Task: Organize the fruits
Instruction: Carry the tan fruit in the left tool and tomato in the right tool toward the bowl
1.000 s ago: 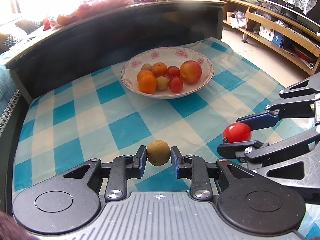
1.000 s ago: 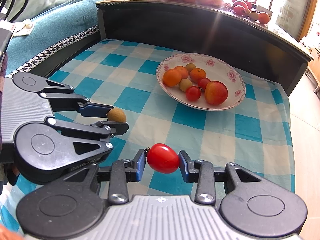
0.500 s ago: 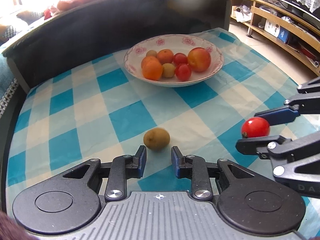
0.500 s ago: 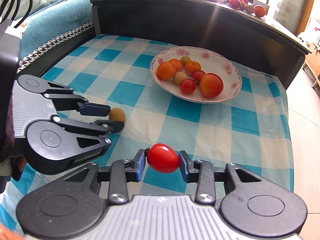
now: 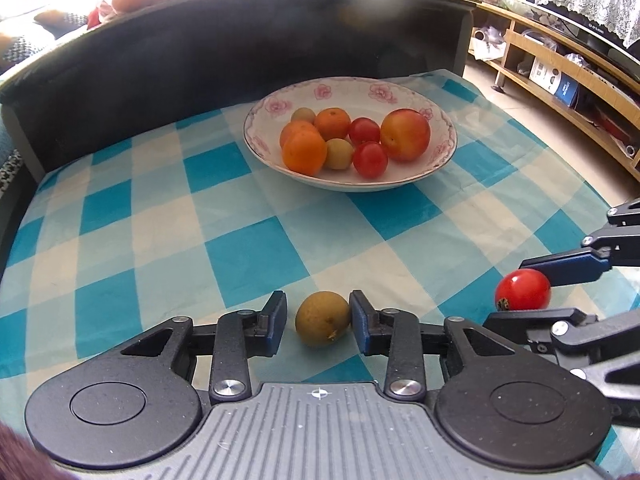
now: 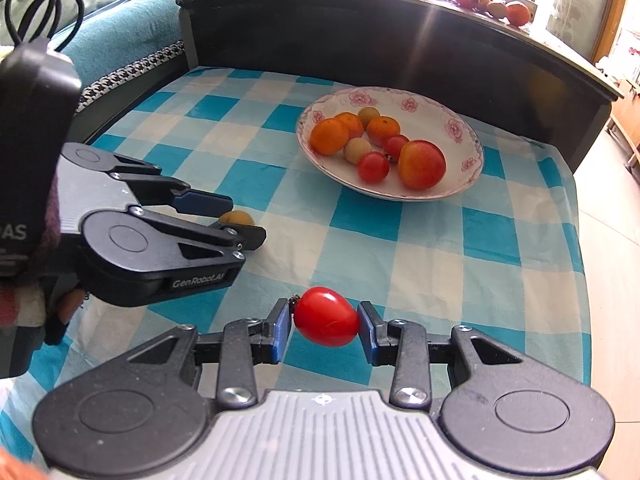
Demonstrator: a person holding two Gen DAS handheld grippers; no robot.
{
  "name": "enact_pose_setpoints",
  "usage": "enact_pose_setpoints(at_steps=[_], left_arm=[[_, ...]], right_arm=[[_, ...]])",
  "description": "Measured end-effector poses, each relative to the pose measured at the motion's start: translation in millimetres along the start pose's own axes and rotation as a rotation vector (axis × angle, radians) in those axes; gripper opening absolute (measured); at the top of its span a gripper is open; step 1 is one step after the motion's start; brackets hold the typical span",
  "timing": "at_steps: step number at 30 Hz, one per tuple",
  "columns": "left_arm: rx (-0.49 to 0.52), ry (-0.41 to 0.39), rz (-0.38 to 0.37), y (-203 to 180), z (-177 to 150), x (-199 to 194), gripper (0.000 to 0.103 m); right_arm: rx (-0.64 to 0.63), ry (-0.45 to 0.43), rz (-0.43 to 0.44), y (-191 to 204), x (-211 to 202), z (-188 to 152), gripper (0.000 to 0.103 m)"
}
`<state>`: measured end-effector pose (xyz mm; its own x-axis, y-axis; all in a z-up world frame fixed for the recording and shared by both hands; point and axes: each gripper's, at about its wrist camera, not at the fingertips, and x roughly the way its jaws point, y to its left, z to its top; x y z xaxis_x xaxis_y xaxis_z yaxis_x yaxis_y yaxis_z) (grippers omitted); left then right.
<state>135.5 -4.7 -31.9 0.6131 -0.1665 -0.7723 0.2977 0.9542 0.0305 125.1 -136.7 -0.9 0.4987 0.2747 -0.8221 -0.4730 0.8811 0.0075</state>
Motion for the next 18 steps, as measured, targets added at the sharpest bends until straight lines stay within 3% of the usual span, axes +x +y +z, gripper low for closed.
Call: enact_pose_setpoints(at_steps=[9,18], left_arm=[[-0.007,0.011,0.011,-2,-5,-8,0.036],[-0.009,-0.040,0.001,-7,7,-23,0.036]], right_arm=[[0.014,0.012,-0.008,-6,6,0,0.038],[0.018,-0.007,-0.013,-8,2,4,0.038]])
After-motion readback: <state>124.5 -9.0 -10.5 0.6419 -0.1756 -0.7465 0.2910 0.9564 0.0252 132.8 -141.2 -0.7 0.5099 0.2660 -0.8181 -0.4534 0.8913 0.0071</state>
